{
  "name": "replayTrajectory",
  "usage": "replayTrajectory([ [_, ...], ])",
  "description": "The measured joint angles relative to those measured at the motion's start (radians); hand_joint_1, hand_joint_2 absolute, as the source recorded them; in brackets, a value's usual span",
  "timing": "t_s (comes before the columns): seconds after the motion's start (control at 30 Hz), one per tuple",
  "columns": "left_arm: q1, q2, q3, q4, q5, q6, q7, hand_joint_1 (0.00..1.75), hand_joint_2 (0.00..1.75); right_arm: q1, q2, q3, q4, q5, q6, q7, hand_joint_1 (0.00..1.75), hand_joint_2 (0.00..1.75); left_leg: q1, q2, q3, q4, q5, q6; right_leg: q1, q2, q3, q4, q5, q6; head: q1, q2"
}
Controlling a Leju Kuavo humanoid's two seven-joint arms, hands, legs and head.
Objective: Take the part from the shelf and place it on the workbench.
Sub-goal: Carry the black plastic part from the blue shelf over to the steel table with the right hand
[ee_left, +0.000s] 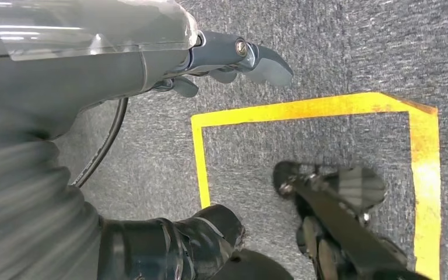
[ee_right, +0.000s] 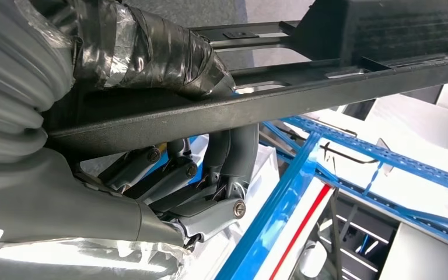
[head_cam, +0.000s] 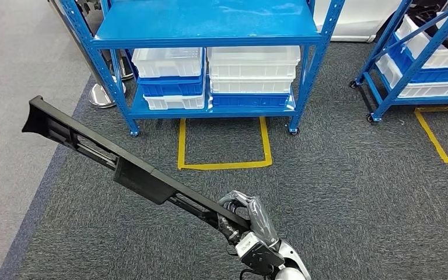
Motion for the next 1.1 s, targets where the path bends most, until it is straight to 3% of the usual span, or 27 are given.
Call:
replayTrajectory([
  [0.07,-0.001,0.001,0.0,0.0,0.0,0.0,-0.001,0.0,1.75,0.0,0.0,0.0,-0.001,0.0,0.0,0.0,1.73,1.75,0.003,-0.002,0.059,-0.132,0.058,-0.003,-0.001,0.003,-0.002,0.007,-0.003,0.008,0.0,0.0],
  [0.1,-0.002,0.001,0.0,0.0,0.0,0.0,-0.001,0.0,1.75,0.0,-0.001,0.0,-0.002,0.0,0.0,0.0,1.73,1.75,0.002,-0.004,0.077,-0.172,0.07,0.001,0.0,0.005,-0.005,0.011,-0.002,0.014,0.0,0.0],
  [0.2,-0.002,0.001,0.0,0.0,-0.001,0.001,-0.001,0.0,1.75,0.009,-0.004,0.001,-0.008,0.0,-0.001,0.0,1.73,1.75,-0.003,-0.006,0.08,-0.19,0.072,0.02,0.004,0.013,-0.015,0.013,0.006,0.033,0.0,0.0],
  [0.27,0.001,0.0,0.0,0.0,-0.001,0.002,0.001,0.0,1.75,0.022,-0.007,0.001,-0.016,0.0,-0.001,0.0,1.73,1.75,-0.001,0.003,0.078,-0.196,0.081,0.036,0.001,0.015,-0.022,0.026,-0.006,0.042,0.0,0.0],
  [0.33,0.002,0.0,0.0,0.0,-0.001,0.003,0.003,0.0,1.75,0.034,-0.011,0.002,-0.025,0.0,-0.001,0.0,1.73,1.75,0.0,0.013,0.074,-0.201,0.089,0.051,-0.001,0.014,-0.058,0.109,-0.064,0.05,0.0,0.0],
  [0.4,0.002,0.0,0.0,0.0,-0.001,0.004,0.004,0.0,1.75,0.046,-0.014,0.002,-0.029,0.0,-0.001,0.0,1.73,1.75,-0.003,0.024,0.067,-0.2,0.092,0.058,-0.001,0.013,-0.114,0.241,-0.13,0.055,0.0,0.0],
  [0.43,0.003,0.0,0.0,0.0,-0.001,0.004,0.004,0.0,1.75,0.053,-0.015,0.002,-0.031,0.0,-0.001,0.0,1.73,1.75,-0.005,0.03,0.065,-0.199,0.092,0.059,-0.001,0.012,-0.131,0.284,-0.143,0.056,0.0,0.0],
  [0.47,0.003,-0.001,0.0,0.0,-0.002,0.004,0.005,0.0,1.75,0.06,-0.017,0.002,-0.033,0.0,-0.001,0.0,1.73,1.75,-0.006,0.036,0.063,-0.198,0.092,0.059,-0.001,0.011,-0.131,0.295,-0.138,0.055,0.0,0.0],
  [0.53,0.003,-0.002,0.0,0.0,-0.002,0.004,0.005,0.0,1.75,0.07,-0.02,0.003,-0.039,0.0,-0.002,0.0,1.73,1.75,-0.009,0.05,0.062,-0.194,0.092,0.059,0.0,-0.001,-0.075,0.2,-0.083,0.047,0.0,0.0],
  [0.6,0.004,-0.004,0.0,0.0,-0.003,0.004,0.005,0.0,1.75,0.075,-0.021,0.003,-0.048,-0.001,-0.003,-0.002,1.73,1.75,-0.014,0.063,0.062,-0.19,0.089,0.054,0.01,-0.042,-0.004,0.064,-0.039,0.034,0.0,0.0],
  [0.67,0.004,-0.006,0.0,0.0,-0.003,0.004,0.005,0.0,1.75,0.08,-0.021,0.005,-0.056,-0.002,-0.004,-0.005,1.73,1.75,-0.018,0.078,0.062,-0.189,0.089,0.045,0.019,-0.063,0.018,0.01,-0.031,0.025,0.0,0.0],
  [0.73,0.004,-0.006,0.0,0.0,-0.003,0.004,0.005,0.0,1.75,0.087,-0.02,0.006,-0.062,-0.002,-0.005,-0.007,1.73,1.75,-0.018,0.092,0.064,-0.19,0.087,0.034,0.018,-0.043,0.016,0.003,-0.024,0.016,0.0,0.0],
  [0.8,0.004,-0.006,0.0,0.0,-0.003,0.005,0.005,0.0,1.75,0.094,-0.02,0.007,-0.067,-0.003,-0.006,-0.009,1.73,1.75,-0.014,0.064,0.055,-0.162,0.058,0.022,0.012,-0.024,0.017,-0.006,-0.013,0.006,0.0,0.0],
  [0.87,0.007,-0.007,0.0,0.0,-0.002,0.006,0.006,0.0,1.75,0.098,-0.019,0.01,-0.072,-0.003,-0.008,-0.011,1.73,1.75,-0.01,0.017,0.013,-0.056,-0.01,0.012,0.009,-0.005,0.012,-0.009,-0.006,-0.002,-0.001,0.0],
  [0.93,0.01,-0.007,0.0,0.0,-0.002,0.008,0.009,0.0,1.75,0.103,-0.018,0.011,-0.074,-0.003,-0.01,-0.013,1.73,1.75,-0.009,0.002,-0.036,0.066,-0.063,0.008,0.01,0.019,0.006,-0.005,-0.003,-0.005,-0.001,0.0],
  [0.97,0.012,-0.007,0.0,0.0,-0.002,0.009,0.01,0.0,1.75,0.107,-0.018,0.011,-0.074,-0.002,-0.011,-0.015,1.73,1.75,-0.009,0.001,-0.042,0.088,-0.062,0.008,0.011,0.031,0.003,-0.003,-0.002,-0.006,-0.001,0.0],
  [1.0,0.013,-0.007,0.0,0.0,-0.001,0.01,0.011,0.0,1.75,0.11,-0.018,0.011,-0.074,-0.002,-0.011,-0.016,1.73,1.75,-0.009,-0.001,-0.029,0.067,-0.041,0.009,0.011,0.044,0.002,0.0,-0.002,-0.005,-0.001,0.0],
  [1.03,0.015,-0.007,0.0,0.0,0.0,0.011,0.012,0.0,1.75,0.112,-0.018,0.011,-0.075,-0.001,-0.011,-0.018,1.73,1.75,-0.009,-0.008,0.001,0.01,-0.005,0.012,0.011,0.057,0.002,0.003,-0.002,-0.005,-0.001,0.0],
  [1.1,0.016,-0.007,0.0,0.0,0.0,0.012,0.012,0.0,1.75,0.114,-0.017,0.011,-0.077,0.001,-0.01,-0.023,1.73,1.75,-0.008,-0.049,0.067,-0.128,0.05,0.02,0.011,0.081,-0.001,0.008,-0.001,-0.001,-0.001,0.0],
])
